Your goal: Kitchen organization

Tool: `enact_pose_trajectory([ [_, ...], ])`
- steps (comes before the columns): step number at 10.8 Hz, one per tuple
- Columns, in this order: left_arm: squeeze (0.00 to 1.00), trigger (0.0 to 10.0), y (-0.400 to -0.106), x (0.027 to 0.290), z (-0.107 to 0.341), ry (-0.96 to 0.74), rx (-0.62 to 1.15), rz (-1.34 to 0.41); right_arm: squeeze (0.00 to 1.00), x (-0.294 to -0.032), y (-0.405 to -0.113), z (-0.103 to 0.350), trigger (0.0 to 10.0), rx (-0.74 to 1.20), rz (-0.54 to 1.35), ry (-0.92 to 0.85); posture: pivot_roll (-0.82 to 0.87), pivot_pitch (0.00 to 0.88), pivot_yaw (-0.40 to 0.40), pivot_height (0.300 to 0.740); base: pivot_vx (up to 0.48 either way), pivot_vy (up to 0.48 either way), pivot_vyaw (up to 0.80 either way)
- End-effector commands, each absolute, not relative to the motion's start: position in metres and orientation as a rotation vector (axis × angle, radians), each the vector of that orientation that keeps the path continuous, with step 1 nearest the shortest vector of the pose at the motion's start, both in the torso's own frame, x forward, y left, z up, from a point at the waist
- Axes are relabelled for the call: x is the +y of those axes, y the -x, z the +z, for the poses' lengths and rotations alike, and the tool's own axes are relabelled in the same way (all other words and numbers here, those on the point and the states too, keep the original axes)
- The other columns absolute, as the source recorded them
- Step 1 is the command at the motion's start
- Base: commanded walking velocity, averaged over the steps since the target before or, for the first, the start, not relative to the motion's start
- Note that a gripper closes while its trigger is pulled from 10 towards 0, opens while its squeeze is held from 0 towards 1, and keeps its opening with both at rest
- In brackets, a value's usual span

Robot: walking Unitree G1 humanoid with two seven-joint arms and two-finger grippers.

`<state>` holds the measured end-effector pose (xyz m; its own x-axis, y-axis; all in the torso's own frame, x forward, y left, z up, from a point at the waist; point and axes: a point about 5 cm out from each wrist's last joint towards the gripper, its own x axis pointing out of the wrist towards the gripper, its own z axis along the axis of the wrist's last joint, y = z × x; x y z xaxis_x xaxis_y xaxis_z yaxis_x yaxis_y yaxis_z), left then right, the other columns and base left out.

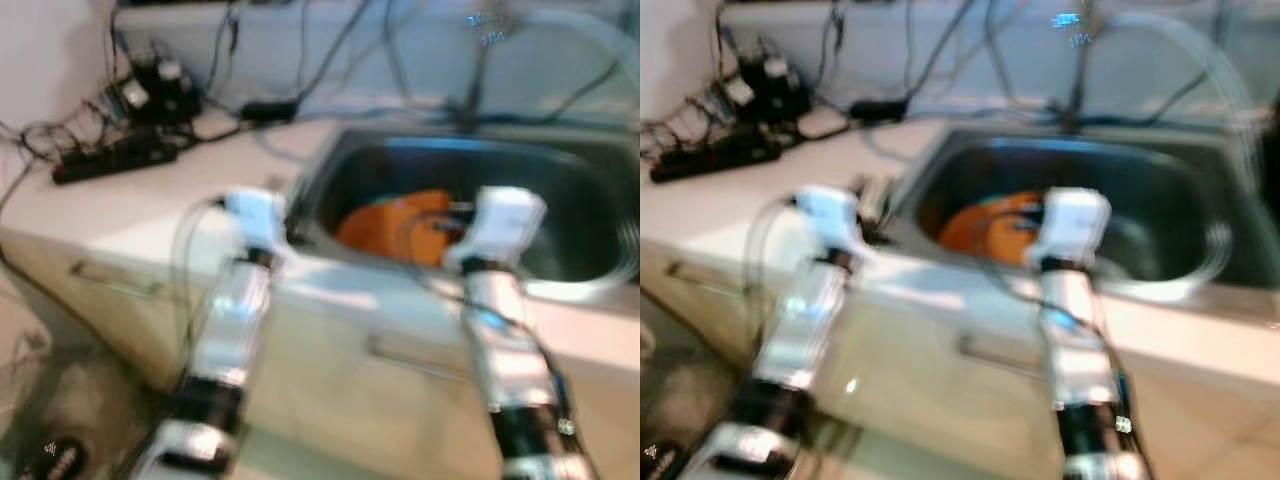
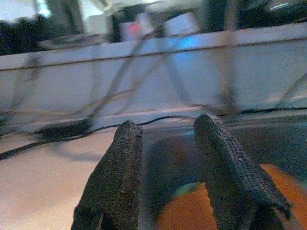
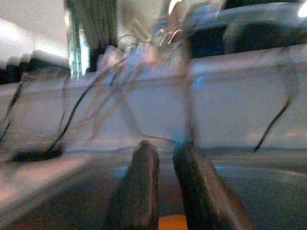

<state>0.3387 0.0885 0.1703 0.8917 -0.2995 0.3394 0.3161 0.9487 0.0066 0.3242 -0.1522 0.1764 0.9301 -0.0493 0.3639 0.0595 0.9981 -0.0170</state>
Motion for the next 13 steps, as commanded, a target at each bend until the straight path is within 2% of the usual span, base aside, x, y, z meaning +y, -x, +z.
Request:
enact_pose_trajectory([
  [1,0.0,10.0,-0.341,0.099,0.17,0.031,-0.351,-0.293,0.0,-0.143,-0.324,0.182,10.0,-0.4,-0.028,0.007,0.04,0.0,0.126,0.74,0.0,-0.48,0.0],
  [8,0.0,10.0,-0.337,0.091,0.17,0.039,-0.37,-0.333,0.0,-0.142,-0.321,0.179,10.0,-0.407,-0.026,-0.004,0.03,0.0,0.127,0.74,0.0,-0.48,0.0],
  [13,0.0,10.0,-0.334,0.088,0.168,0.049,-0.374,-0.356,0.0,-0.143,-0.32,0.177,10.0,-0.403,-0.03,-0.002,0.04,0.0,0.127,0.74,0.0,0.0,0.0],
])
